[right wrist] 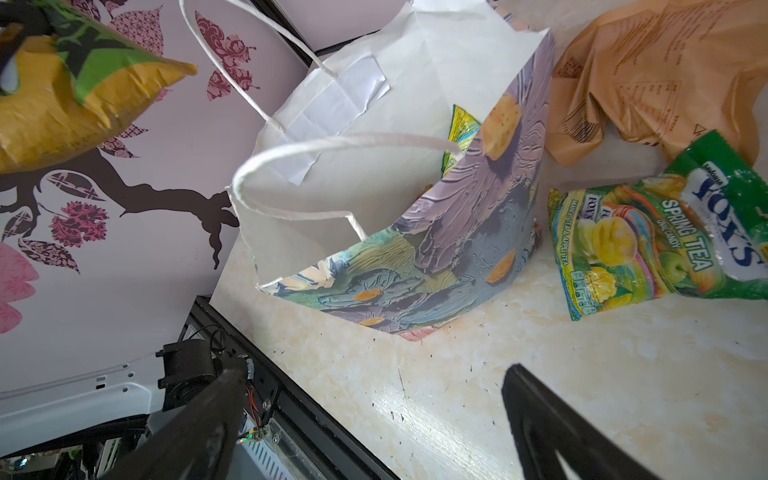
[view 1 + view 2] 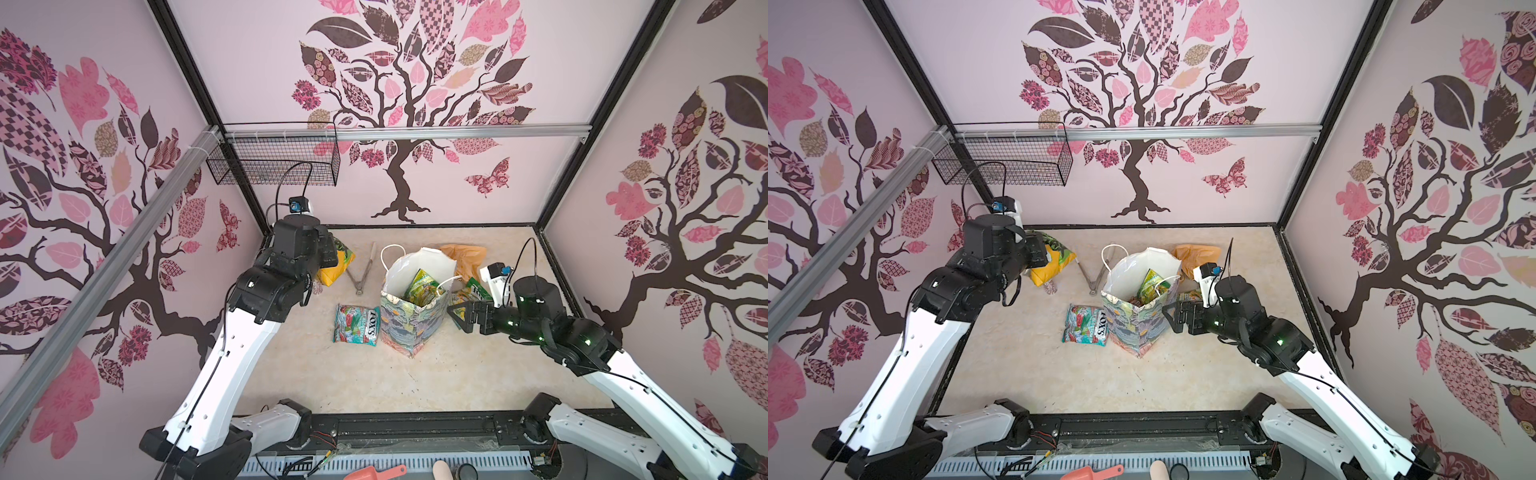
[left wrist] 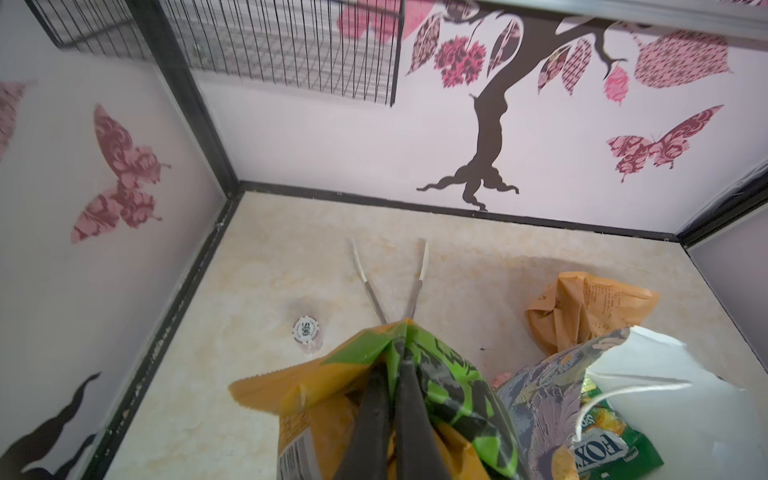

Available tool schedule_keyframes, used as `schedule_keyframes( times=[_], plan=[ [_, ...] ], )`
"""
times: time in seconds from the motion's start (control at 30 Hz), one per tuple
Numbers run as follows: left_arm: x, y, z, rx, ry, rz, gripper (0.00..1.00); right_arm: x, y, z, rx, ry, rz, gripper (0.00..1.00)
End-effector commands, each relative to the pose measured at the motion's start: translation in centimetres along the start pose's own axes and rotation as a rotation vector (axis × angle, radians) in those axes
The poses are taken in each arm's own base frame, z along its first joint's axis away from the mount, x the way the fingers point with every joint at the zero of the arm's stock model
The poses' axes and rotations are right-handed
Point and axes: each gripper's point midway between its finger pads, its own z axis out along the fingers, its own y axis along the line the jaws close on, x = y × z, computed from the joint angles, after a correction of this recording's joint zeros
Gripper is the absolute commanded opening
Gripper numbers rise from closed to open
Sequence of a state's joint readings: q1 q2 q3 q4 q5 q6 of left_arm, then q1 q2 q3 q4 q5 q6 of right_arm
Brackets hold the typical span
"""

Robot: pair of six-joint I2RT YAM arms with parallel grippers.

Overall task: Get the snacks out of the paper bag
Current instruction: 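Lower the yellow pack onto the table beside the tongs and release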

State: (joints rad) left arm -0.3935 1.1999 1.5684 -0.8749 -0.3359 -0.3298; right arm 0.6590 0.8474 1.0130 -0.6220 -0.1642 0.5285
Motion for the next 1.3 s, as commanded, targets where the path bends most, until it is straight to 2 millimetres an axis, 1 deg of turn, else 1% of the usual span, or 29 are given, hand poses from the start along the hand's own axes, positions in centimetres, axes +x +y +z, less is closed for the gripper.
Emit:
schedule_keyframes(
  times=[0.0,0.1,0.17,0.33,0.4,0.47,0.5,0.53,0.67,0.9,0.97,1.07,1.13,1.2,1.27],
  plan=[
    [1.3,-1.8,2.6,0.154,0.044,-0.114,0.00,0.1,0.1,-0.2,-0.007,-0.007,0.005,1.00],
    [3.4,-1.5,5.8,0.176,0.090,-0.167,0.00,0.1,0.1,-0.3,-0.008,-0.007,0.006,1.00],
    [5.4,-1.2,8.2,0.188,0.131,-0.204,0.00,0.1,0.1,-0.3,-0.010,-0.008,0.004,1.00],
    [9.6,-0.7,13.3,0.183,0.197,-0.266,0.00,0.5,-0.2,-0.5,0.000,-0.005,0.003,1.00],
    [11.0,-1.0,15.0,0.188,0.222,-0.289,0.00,0.6,-0.3,-0.6,0.003,-0.006,0.003,1.00],
    [12.9,-1.5,17.0,0.203,0.269,-0.318,0.00,0.6,-0.4,-0.6,0.004,-0.008,0.002,1.00],
    [13.5,-1.8,17.7,0.215,0.286,-0.325,0.00,0.6,-0.4,-0.6,0.004,-0.009,0.003,0.99],
    [14.6,-2.1,18.5,0.225,0.324,-0.331,0.00,0.7,-0.4,-0.6,0.002,-0.007,0.004,1.00],
    [17.7,-2.8,21.0,0.217,0.392,-0.352,0.00,0.7,-0.5,-0.7,0.007,-0.009,0.004,1.00],
    [21.8,-4.6,23.5,0.211,0.487,-0.330,0.01,0.6,-0.5,-0.8,0.008,-0.009,0.003,1.00],
    [22.6,-4.8,23.6,0.212,0.513,-0.336,0.11,0.6,-0.4,-0.9,0.007,-0.012,0.003,0.99],
    [22.2,-4.7,23.2,0.213,0.502,-0.333,0.29,0.6,-0.5,-1.1,0.010,-0.016,0.003,1.00],
    [21.4,-4.7,22.6,0.215,0.483,-0.322,0.38,0.6,-0.5,-1.2,0.012,-0.019,0.005,0.99],
    [20.2,-4.6,21.8,0.217,0.461,-0.306,0.45,0.7,-0.5,-1.1,0.009,-0.017,0.007,1.00],
    [18.8,-4.5,20.7,0.219,0.433,-0.285,0.50,0.5,-0.4,-1.2,0.004,-0.019,0.009,0.99]
  ],
)
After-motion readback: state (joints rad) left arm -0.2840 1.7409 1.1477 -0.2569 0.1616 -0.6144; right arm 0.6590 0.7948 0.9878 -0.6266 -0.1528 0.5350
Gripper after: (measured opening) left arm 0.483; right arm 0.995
